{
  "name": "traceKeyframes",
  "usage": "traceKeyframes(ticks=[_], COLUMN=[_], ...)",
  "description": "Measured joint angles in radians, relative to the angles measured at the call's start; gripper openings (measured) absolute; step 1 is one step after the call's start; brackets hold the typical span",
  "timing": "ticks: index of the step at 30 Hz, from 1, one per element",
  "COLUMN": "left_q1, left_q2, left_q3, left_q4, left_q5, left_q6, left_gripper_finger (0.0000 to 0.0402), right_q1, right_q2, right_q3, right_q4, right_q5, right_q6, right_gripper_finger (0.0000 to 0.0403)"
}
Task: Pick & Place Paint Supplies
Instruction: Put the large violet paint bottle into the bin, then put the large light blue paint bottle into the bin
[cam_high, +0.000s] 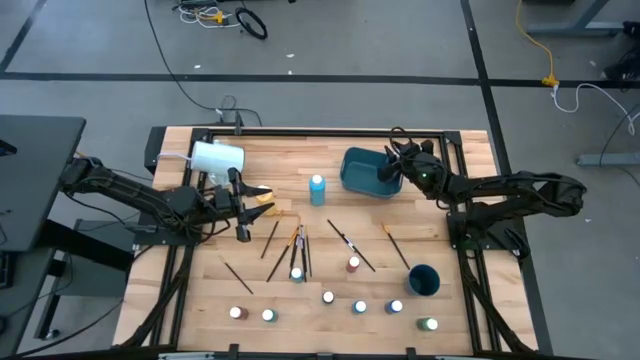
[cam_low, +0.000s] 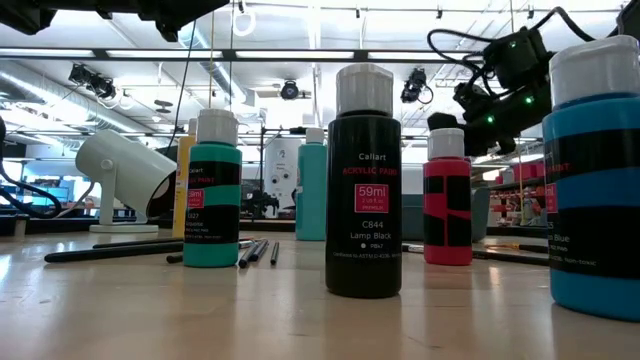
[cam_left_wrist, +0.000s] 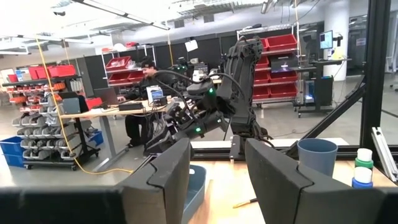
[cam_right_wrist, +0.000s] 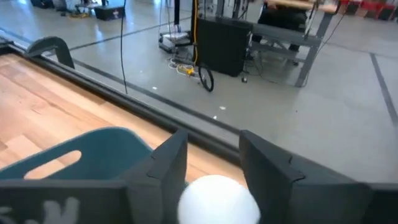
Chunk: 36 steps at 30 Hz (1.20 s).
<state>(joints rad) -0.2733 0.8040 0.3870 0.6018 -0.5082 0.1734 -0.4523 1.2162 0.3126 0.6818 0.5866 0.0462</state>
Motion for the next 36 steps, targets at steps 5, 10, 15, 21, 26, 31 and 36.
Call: traceKeyframes(ticks=[5,10,15,21,26,31,36], left_q1=[0.0,0.0,0.0,0.0,0.0,0.0,0.0], left_q2=[0.0,0.0,0.0,0.0,0.0,0.0,0.0], left_q3=[0.0,0.0,0.0,0.0,0.0,0.018,0.029], left_q4=[0.0,0.0,0.0,-0.008,-0.008,-0.024,-0.029], left_q5=[0.0,0.0,0.0,-0.01,-0.1,-0.169,-0.169], left_q6=[0.003,0.003,0.003,0.097,0.028,-0.036,-0.031], left_gripper_finger=[0.0164,0.0164,0.0164,0.0164,0.0164,0.0164,0.0164], right_q1=[0.014,0.028,0.049,0.113,0.202,0.265,0.289], right_q2=[-0.006,-0.006,-0.006,-0.006,0.001,0.054,0.188], right_q3=[0.002,0.002,0.002,0.016,0.112,0.293,0.461], right_q4=[0.167,0.325,0.461,0.527,0.431,0.118,-0.1], right_q5=[-0.063,-0.286,-0.555,-0.728,-0.756,-0.738,-0.622], right_q6=[-0.061,-0.06,-0.015,0.099,0.068,-0.059,-0.062], right_gripper_finger=[0.018,0.0184,0.0185,0.0185,0.0185,0.0185,0.0185])
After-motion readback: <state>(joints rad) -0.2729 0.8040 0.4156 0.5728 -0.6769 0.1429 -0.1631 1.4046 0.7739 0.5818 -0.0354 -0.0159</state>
